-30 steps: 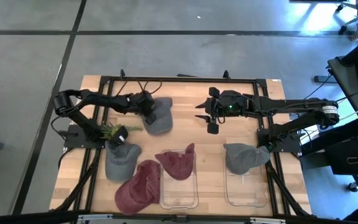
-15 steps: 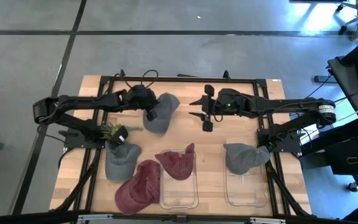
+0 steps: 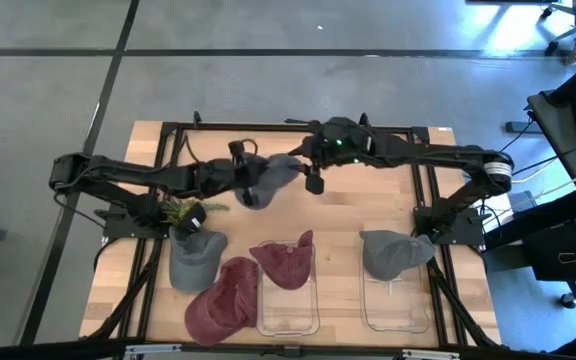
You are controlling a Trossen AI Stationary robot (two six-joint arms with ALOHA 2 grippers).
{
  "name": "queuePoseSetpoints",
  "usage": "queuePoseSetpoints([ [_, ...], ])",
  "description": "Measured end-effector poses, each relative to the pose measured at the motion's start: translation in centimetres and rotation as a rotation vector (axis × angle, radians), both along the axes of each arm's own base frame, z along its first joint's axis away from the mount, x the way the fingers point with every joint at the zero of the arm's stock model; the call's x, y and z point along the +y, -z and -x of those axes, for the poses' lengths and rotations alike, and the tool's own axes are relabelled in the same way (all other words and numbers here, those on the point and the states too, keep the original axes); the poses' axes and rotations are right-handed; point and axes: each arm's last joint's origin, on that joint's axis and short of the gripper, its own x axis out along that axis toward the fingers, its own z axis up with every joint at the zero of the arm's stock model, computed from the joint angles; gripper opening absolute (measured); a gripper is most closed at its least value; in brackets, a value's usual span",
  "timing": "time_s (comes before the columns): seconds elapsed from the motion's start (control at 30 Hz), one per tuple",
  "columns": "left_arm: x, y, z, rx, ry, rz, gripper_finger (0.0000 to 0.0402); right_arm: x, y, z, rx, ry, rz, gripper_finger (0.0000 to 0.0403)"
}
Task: Pick & Place hat
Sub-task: Put the top gray cap into the right transparent bin
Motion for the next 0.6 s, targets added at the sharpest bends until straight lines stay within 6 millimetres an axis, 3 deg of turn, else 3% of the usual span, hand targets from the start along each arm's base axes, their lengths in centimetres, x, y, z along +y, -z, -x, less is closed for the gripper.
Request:
queuePoseSetpoints([
  [0.3,-2.5,-0.4,-0.2,0.026,0.031,-0.131,0.0007,-1.0,-0.1,-2.1,0.133,-0.043,-0.015,0.0173],
  [0.6,-3.6,-0.5,-0.1,0.035,0.016,-0.164,0.0007,-1.1,0.6,-2.5,0.239,-0.016,-0.089,0.0155],
])
